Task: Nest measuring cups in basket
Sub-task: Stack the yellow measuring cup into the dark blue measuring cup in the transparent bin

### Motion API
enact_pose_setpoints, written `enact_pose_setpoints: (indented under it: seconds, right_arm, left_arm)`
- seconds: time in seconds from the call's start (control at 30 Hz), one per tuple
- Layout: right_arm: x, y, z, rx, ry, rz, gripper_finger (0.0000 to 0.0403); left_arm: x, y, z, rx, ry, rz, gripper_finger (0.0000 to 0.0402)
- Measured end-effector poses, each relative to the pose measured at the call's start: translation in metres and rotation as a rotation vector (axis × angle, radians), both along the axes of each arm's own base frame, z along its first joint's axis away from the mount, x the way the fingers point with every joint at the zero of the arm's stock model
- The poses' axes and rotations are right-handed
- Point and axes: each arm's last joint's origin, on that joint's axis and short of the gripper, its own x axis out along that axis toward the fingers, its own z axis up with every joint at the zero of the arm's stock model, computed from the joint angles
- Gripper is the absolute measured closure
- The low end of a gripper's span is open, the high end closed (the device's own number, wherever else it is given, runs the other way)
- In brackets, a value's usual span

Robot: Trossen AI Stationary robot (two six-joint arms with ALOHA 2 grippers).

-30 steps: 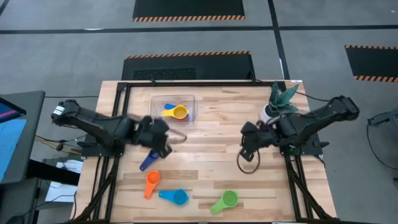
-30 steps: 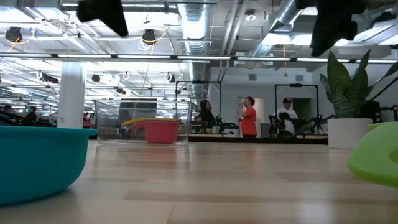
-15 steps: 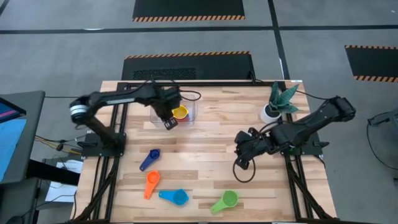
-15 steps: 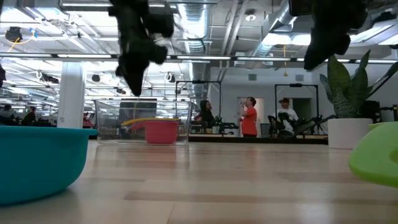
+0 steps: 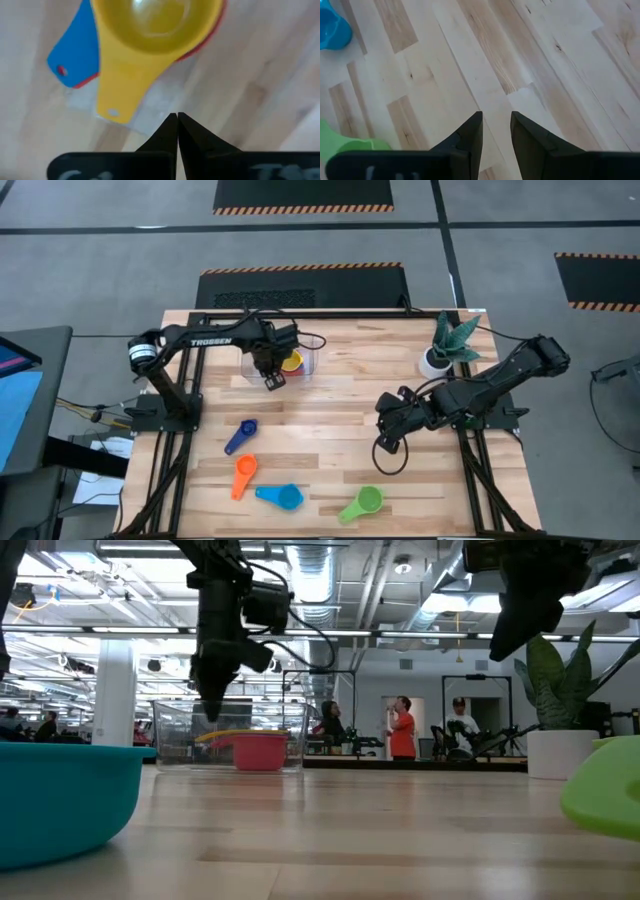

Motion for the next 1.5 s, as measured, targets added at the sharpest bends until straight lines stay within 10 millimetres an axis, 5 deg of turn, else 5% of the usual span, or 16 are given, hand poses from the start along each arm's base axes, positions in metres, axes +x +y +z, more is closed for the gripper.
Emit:
enact_pose_setpoints:
  seconds: [0.47, 1.17, 1.33, 1.5]
  right_arm:
    - [0.000, 0.000, 0.000, -0.007, -0.012, -0.023, 0.0280]
    - [0.000, 0.000, 0.000, 0.012, -0.016, -0.052, 0.0281]
    - [0.000, 0.000, 0.000, 0.010, -0.015, -0.051, 0.0281]
    - [0.000, 0.000, 0.000, 0.007, -0.014, -0.046, 0.0281]
  left_arm:
    - [-0.004, 0.003, -0.020, 0.112, 0.027, -0.036, 0.0401]
    - [-0.008, 0.026, -0.017, 0.265, 0.026, 0.036, 0.0402]
    - [-0.004, 0.021, 0.002, 0.093, -0.010, -0.018, 0.0401]
    - [-0.008, 0.020, -0.003, 0.043, -0.001, -0.119, 0.0401]
